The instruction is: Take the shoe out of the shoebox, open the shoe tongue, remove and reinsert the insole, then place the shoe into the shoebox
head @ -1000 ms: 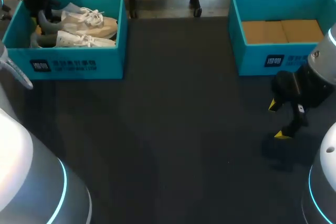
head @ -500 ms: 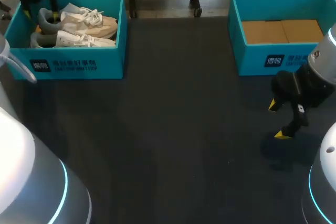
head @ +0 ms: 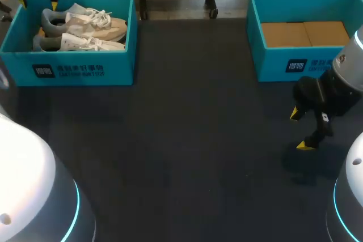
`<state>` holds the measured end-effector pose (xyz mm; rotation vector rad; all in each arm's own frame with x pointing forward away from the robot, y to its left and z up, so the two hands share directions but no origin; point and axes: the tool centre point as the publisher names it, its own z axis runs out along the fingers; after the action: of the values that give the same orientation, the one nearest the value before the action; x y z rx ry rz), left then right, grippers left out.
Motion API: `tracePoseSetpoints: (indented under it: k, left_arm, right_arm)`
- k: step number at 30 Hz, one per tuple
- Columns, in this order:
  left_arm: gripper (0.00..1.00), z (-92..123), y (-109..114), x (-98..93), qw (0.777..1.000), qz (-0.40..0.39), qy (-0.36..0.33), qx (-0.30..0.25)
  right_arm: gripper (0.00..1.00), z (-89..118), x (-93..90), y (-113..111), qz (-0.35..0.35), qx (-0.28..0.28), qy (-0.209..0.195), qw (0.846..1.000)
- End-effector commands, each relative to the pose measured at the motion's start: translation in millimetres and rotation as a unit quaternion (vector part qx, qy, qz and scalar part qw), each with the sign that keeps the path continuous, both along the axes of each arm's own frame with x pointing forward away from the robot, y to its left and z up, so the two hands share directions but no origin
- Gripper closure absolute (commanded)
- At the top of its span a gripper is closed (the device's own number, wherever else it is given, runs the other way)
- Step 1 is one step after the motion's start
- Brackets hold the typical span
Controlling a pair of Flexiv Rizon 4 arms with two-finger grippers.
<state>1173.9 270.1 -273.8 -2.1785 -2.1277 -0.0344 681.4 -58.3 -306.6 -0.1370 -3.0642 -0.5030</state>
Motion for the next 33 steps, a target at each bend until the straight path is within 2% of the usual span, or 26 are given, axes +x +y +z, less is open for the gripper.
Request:
tracePoseSetpoints:
  k: [1, 10, 17, 25, 33]
  left_arm:
    - [0.00, 20.0, -1.6, -72.4, 0.999, -0.007, -0.045, 0.009]
    - [0.00, 19.9, -1.1, -127.7, 0.999, -0.003, -0.037, 0.002]
    - [0.00, 7.3, 1.9, -156.7, 0.998, 0.002, -0.065, 0.009]
    - [0.00, -3.0, 0.6, -165.6, 0.996, 0.019, -0.086, 0.005]
    - [0.00, -9.6, 2.3, -156.9, 0.995, 0.032, -0.093, 0.007]
  right_arm:
    - [0.00, -0.7, -1.0, 0.2, -0.001, -0.001, -0.001, 1.000]
    - [0.00, -0.7, -1.0, 0.2, -0.001, -0.001, -0.001, 1.000]
    - [0.00, -0.7, -1.0, 0.2, -0.001, -0.001, -0.001, 1.000]
    - [0.00, -0.7, -1.0, 0.2, -0.001, -0.001, -0.001, 1.000]
    - [0.00, -0.7, -1.0, 0.2, -0.001, -0.001, -0.001, 1.000]
